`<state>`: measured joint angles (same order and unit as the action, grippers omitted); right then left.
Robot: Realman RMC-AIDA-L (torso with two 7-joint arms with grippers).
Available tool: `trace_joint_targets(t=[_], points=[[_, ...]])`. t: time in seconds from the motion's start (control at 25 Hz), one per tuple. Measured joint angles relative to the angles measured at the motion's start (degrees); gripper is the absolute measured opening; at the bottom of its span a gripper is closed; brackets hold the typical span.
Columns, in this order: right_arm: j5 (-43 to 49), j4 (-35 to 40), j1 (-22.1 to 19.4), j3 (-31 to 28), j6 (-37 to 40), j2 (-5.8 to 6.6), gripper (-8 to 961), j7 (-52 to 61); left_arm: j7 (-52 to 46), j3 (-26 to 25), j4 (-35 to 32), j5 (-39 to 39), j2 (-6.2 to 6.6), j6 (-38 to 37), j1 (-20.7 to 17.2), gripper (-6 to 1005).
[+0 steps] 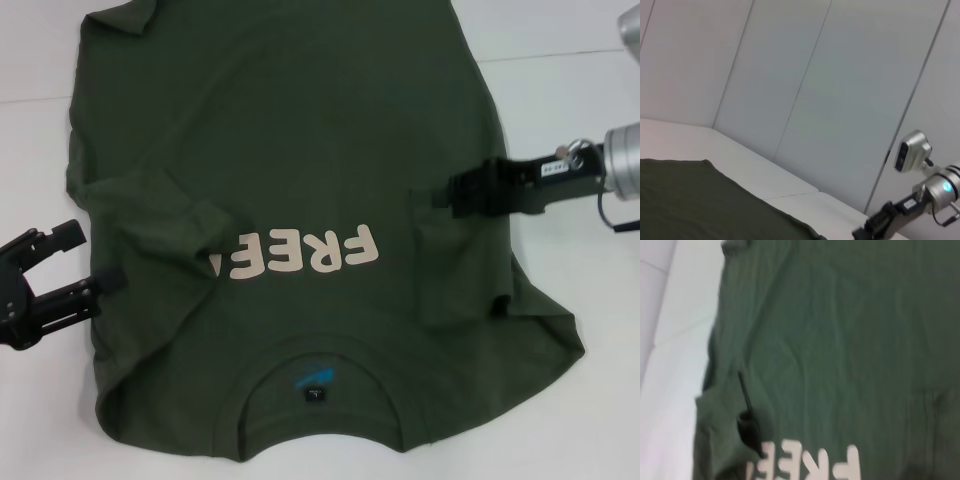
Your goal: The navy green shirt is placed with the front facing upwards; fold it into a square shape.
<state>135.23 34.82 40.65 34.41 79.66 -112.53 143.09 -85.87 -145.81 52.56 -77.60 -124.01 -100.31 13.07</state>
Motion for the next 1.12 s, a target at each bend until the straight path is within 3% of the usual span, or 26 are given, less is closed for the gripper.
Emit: trace_joint_targets(t=[0.12, 0.4, 0.72, 1.12], points=[[-2.9, 1.3, -0.4, -0.7, 0.7, 0.91, 433, -0.1, 0.0, 0.0, 0.1, 0.0, 0.00, -0.1, 0.0, 934], [-3.8, 4.0, -1.2, -0.4, 0.0, 1.82, 434, 1.2, 0.0, 0.0, 0.0, 0.0, 0.00, -0.1, -0.1, 933], [-2.0, 3.7, -1.6, -0.1, -0.9, 1.70, 434, 1.3, -1.3, 0.0, 0.2, 0.0, 0.08, -0.1, 0.3, 933], [-2.9, 4.0, -1.8, -0.1, -2.3, 0.26, 436, -1.5, -2.0, -0.1, 0.4, 0.0, 0.16, -0.4, 0.4, 933]])
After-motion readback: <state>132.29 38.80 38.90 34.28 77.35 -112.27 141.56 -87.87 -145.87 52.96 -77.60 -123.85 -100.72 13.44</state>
